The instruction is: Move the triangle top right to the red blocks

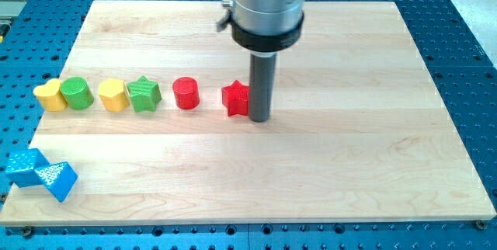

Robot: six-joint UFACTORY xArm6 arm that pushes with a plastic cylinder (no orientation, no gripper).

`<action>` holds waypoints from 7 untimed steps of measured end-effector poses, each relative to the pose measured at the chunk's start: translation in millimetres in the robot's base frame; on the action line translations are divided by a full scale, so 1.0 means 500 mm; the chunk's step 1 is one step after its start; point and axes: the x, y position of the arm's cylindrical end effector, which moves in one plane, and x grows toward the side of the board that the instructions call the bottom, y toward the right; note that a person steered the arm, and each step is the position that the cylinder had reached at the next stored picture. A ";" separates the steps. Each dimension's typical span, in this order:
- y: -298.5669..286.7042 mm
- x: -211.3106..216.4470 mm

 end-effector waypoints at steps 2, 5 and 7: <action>-0.052 -0.012; -0.356 0.305; -0.558 0.282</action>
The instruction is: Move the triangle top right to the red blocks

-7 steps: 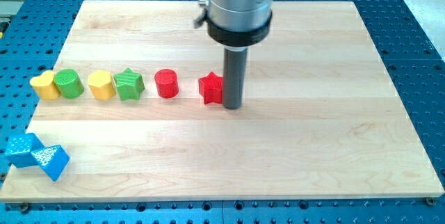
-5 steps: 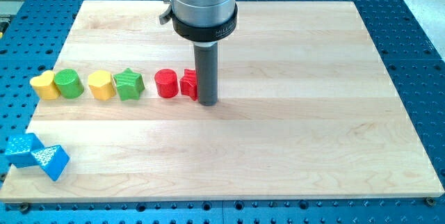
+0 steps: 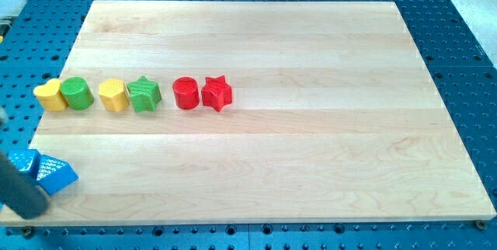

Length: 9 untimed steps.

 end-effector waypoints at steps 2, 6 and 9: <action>0.068 -0.040; 0.165 -0.158; 0.180 -0.203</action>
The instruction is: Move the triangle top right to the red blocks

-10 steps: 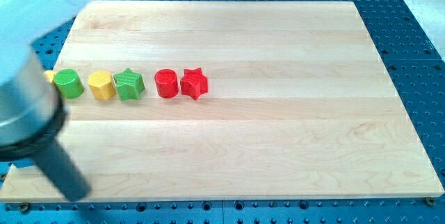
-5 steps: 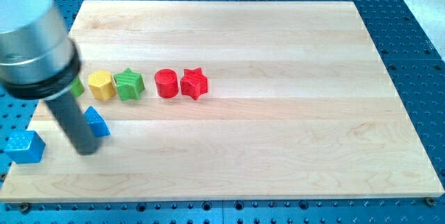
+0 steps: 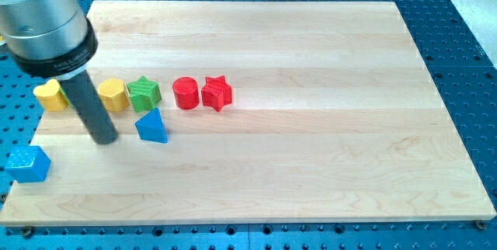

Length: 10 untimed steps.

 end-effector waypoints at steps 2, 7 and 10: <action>0.196 0.009; 0.389 -0.046; 0.174 -0.021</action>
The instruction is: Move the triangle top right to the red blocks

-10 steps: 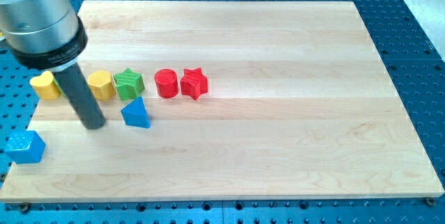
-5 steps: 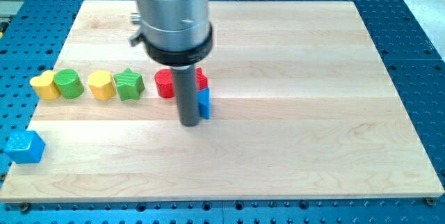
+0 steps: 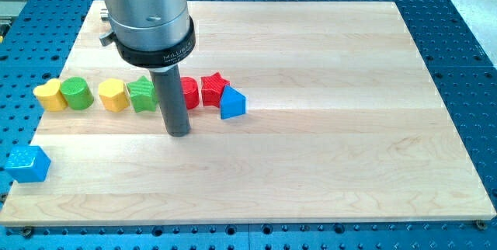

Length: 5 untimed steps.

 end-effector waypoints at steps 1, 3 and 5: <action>0.062 -0.002; -0.008 -0.037; 0.207 -0.048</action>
